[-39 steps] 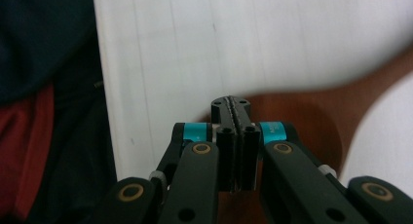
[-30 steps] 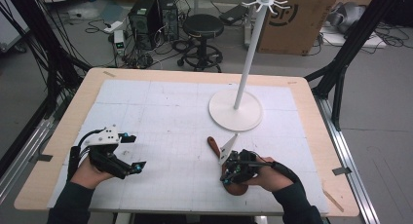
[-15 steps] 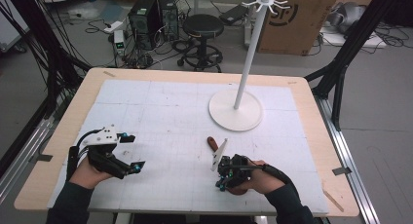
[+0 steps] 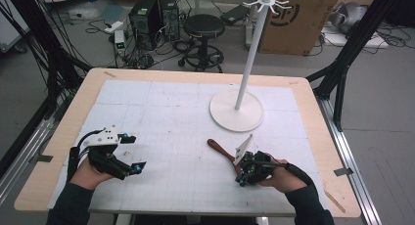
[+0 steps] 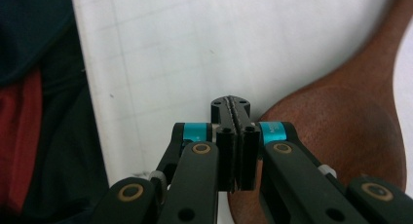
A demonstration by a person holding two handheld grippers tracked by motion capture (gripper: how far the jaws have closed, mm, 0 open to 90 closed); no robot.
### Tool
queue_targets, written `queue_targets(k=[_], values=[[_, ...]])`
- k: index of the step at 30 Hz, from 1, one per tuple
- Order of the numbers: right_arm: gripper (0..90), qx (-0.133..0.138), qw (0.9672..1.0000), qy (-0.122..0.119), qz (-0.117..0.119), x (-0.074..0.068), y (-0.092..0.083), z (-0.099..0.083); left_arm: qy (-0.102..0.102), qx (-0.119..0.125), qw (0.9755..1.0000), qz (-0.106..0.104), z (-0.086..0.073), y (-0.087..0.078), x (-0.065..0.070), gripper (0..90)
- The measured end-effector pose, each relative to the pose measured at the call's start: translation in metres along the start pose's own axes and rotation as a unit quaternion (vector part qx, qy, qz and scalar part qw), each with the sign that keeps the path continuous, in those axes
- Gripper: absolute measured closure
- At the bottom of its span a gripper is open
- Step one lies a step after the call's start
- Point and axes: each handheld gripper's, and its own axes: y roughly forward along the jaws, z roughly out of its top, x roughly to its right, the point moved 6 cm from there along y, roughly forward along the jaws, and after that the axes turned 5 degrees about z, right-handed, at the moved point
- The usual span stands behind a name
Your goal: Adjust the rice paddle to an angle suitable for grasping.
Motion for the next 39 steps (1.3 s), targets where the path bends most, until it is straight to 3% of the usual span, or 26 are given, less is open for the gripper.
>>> queue_targets(k=[6, 8, 9, 11, 13, 22, 27, 30, 33, 36, 37, 39], values=[[89.4, 0.007, 1.0, 0.003, 0.0, 0.003, -0.003, -0.004, 0.001, 0.0, 1.0, 0.001, 0.0, 0.0, 0.0, 1.8], [82.3, 0.023, 0.9997, 0.0, 0.002, 0.002, -0.007, -0.002, 0.0, 0.002, 1.0, 0.001, 0.0, -0.001, 0.0, 1.8], [76.0, 0.044, 0.999, -0.001, 0.001, 0.002, -0.014, 0.0, 0.0, 0.002, 1.0, 0.001, 0.0, -0.001, 0.0, 1.8], [74.1, 0.054, 0.9986, -0.003, -0.002, 0.003, -0.017, 0.001, 0.001, 0.002, 1.0, 0.0, 0.0, -0.001, 0.0, 1.8], [62.0, 0.069, 0.9976, 0.003, -0.007, 0.003, -0.026, 0.003, 0.001, 0.001, 1.0, 0.0, 0.0, -0.001, 0.0, 1.8], [40.6, 0.088, 0.9952, 0.03, -0.028, 0.006, -0.04, 0.012, 0.001, 0.001, 1.0, 0.0, 0.0, -0.001, -0.001, 1.8], [27.1, 0.085, 0.9953, 0.034, -0.031, 0.009, -0.045, 0.018, 0.002, 0.0, 1.0, 0.0, 0.0, 0.0, -0.001, 1.8], [24.3, 0.087, 0.9951, 0.026, -0.038, 0.011, -0.046, 0.022, 0.001, 0.001, 1.0, 0.0, 0.0, -0.001, -0.001, 1.8], [14.8, 0.081, 0.9957, 0.02, -0.041, 0.012, -0.045, 0.024, -0.001, 0.004, 1.0, -0.002, 0.001, -0.001, -0.001, 1.8], [7.8, 0.077, 0.9949, 0.021, -0.062, 0.017, -0.043, 0.026, -0.004, 0.003, 1.0, -0.003, 0.0, 0.0, -0.001, 1.8], [1.8, 0.074, 0.9946, 0.025, -0.069, 0.019, -0.043, 0.026, -0.001, 0.001, 1.0, -0.003, 0.0, 0.0, -0.002, 1.8], [0.6, 0.071, 0.9934, 0.033, -0.083, 0.021, -0.042, 0.028, -0.003, 0.002, 1.0, -0.003, 0.0, 0.001, -0.002, 1.8]])
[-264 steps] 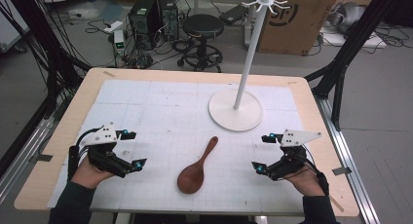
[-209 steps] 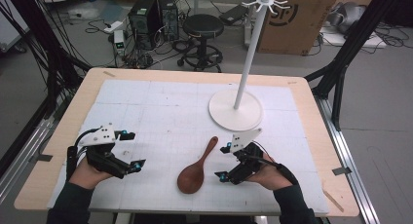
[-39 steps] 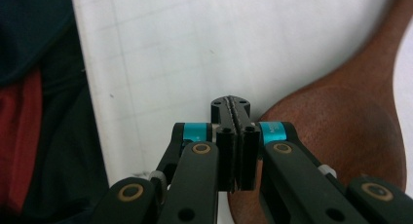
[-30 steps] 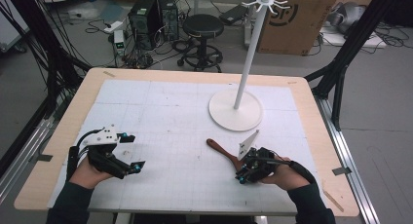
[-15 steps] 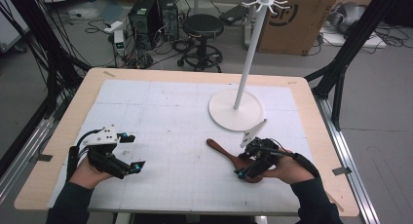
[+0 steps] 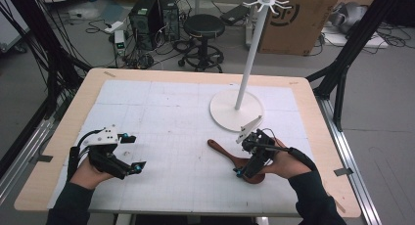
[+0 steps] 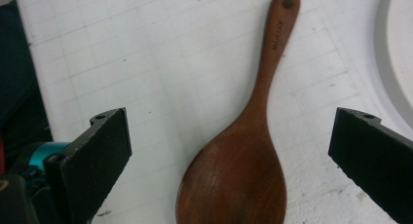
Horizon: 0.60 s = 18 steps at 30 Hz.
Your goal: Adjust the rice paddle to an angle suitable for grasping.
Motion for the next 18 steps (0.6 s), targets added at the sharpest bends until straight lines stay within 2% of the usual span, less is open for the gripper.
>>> queue_targets(k=[3, 7, 10, 18], values=[[0.2, -0.003, 0.9999, 0.006, -0.011, 0.0024, 0.0003, 0.002, 0.003, -0.004, 1.0, 0.003, -0.0007, 0.0005, -0.0007, 1.8], [0.3, -0.012, 0.9998, 0.006, -0.013, 0.002, -0.0011, 0.0035, 0.015, -0.022, 0.9996, 0.013, -0.0043, 0.003, -0.0005, 1.8], [0.3, -0.015, 0.9997, 0.008, -0.016, 0.0015, -0.0023, 0.0049, 0.017, -0.029, 0.9993, 0.015, -0.0059, 0.0053, -0.0002, 1.8], [0.4, -0.023, 0.9994, 0.011, -0.023, 0.0015, -0.0027, 0.0088, 0.017, -0.007, 0.9998, 0.006, 0.0, -0.0008, 0.0021, 1.8]])
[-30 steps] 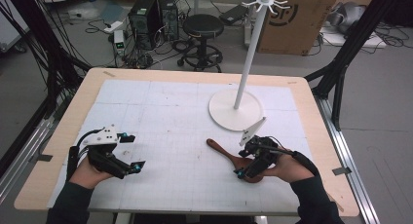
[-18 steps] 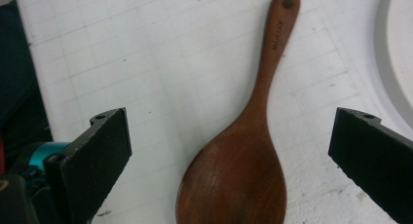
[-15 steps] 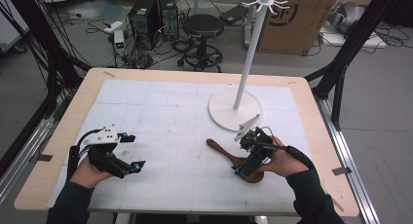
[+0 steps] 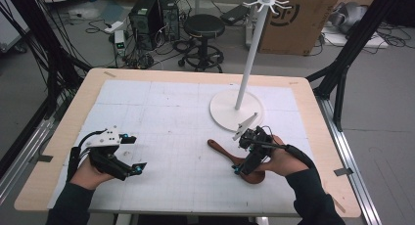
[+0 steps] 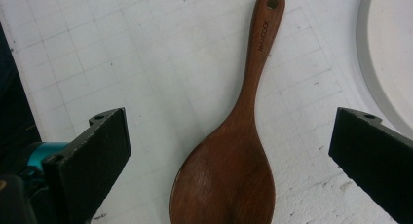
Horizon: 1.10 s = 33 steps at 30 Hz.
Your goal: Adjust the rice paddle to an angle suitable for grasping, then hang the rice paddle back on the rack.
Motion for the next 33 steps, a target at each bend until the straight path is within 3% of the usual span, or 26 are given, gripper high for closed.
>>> queue_targets(k=[14, 26, 33], values=[[0.4, -0.003, 1.0, 0.001, -0.009, 0.001, 0.001, 0.006, 0.004, 0.001, 1.0, -0.007, 0.003, 0.0, 0.004, 1.8], [0.5, -0.034, 0.9993, 0.0, -0.017, 0.004, 0.008, 0.01, 0.009, 0.007, 0.9999, 0.001, 0.009, -0.004, 0.004, 1.8], [0.5, -0.05, 0.9983, 0.013, -0.028, 0.012, 0.015, 0.011, 0.01, 0.009, 0.9999, 0.0, 0.011, -0.003, 0.004, 1.7]])
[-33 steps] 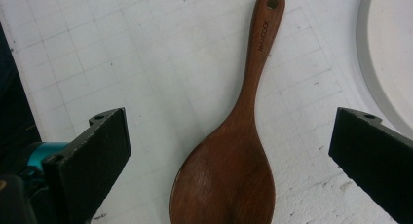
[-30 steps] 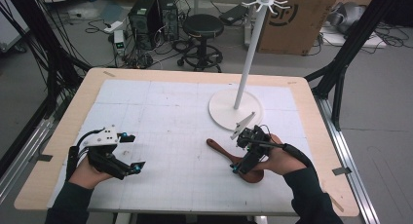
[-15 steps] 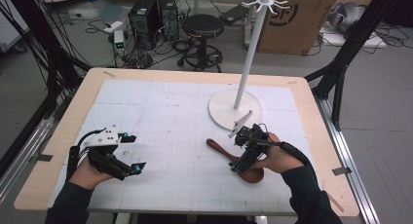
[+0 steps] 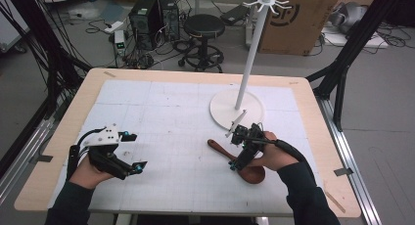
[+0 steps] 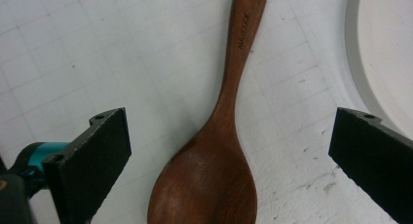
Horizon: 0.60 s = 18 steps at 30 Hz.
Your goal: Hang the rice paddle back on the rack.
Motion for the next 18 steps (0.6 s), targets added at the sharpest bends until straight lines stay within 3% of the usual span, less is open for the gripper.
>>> queue_targets(k=[18], values=[[5.1, -0.053, 0.9983, 0.021, -0.009, 0.005, 0.023, 0.014, 0.006, -0.007, 1.0, 0.003, 0.001, 0.001, 0.001, 1.8]])
